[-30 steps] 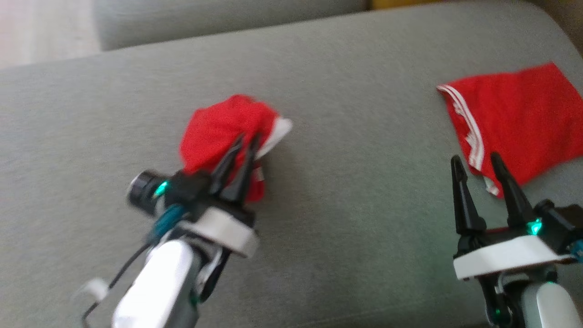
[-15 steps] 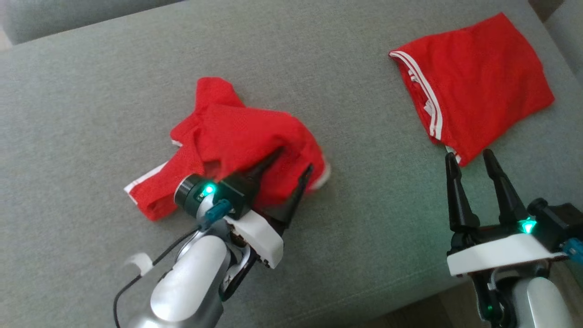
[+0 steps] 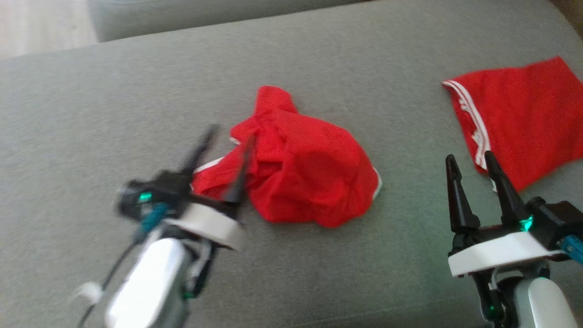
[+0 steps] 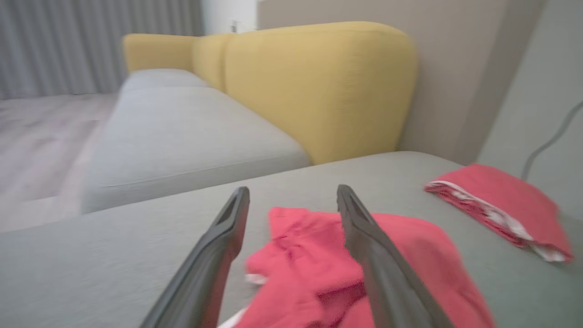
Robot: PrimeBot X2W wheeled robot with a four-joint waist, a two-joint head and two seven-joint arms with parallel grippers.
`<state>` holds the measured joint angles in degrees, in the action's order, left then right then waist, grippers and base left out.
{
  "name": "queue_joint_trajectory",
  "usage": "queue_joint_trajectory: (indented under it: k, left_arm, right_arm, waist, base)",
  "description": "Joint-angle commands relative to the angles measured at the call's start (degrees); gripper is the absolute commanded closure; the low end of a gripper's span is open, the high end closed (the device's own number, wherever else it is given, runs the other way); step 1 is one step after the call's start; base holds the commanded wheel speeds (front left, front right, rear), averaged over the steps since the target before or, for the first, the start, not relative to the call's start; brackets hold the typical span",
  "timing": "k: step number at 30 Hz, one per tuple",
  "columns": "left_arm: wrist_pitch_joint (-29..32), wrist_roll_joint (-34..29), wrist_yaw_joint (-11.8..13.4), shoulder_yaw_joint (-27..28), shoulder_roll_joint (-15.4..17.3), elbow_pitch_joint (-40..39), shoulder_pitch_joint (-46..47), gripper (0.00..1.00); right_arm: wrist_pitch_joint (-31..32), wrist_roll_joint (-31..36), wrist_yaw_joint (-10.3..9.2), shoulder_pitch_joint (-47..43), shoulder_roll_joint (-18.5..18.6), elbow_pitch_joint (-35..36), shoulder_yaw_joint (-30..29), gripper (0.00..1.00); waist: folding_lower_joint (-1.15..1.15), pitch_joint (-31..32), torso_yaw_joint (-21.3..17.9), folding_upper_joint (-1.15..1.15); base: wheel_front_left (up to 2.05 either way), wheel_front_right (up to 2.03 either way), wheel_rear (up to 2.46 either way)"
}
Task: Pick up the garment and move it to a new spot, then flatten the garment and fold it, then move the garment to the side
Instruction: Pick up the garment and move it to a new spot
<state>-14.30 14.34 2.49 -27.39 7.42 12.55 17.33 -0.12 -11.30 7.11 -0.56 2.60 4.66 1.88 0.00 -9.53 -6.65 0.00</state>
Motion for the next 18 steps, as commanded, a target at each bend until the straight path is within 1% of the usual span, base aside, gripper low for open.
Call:
queue_joint_trajectory:
  k: [1,6,11,14,18]
  left_arm:
    - [-0.63,0.40,0.95,3.25,1.93,-2.26,0.42,0.00]
    - [-0.66,2.08,4.01,9.11,6.09,-4.01,-4.29,0.00]
    - [-0.67,4.29,5.91,13.73,9.06,-6.25,-9.81,0.00]
    - [-0.37,5.44,6.31,14.85,9.89,-8.30,-13.02,0.00]
    - [0.69,5.72,6.63,14.49,10.40,-11.08,-16.14,0.00]
  right_arm:
    - [0.16,0.47,0.37,1.09,0.28,2.24,1.54,0.00]
    - [1.01,1.03,0.37,0.18,0.28,2.37,1.58,0.00]
    - [1.91,2.00,0.37,-0.59,0.28,2.74,1.61,0.00]
    - [2.46,3.30,0.37,-1.27,0.28,2.93,1.57,0.00]
    - [3.23,3.87,0.37,-2.55,0.29,3.12,1.77,0.00]
  waist:
    - [0.00,1.51,2.13,0.00]
    - [0.00,3.75,4.80,0.00]
    - [0.00,5.43,6.39,0.00]
    - [0.00,6.27,6.96,0.00]
    - [0.00,7.51,7.29,0.00]
  base:
    - [0.00,0.00,0.00]
    - [0.00,0.00,0.00]
    - [0.00,0.00,0.00]
    - [0.00,0.00,0.00]
    - [0.00,0.00,0.00]
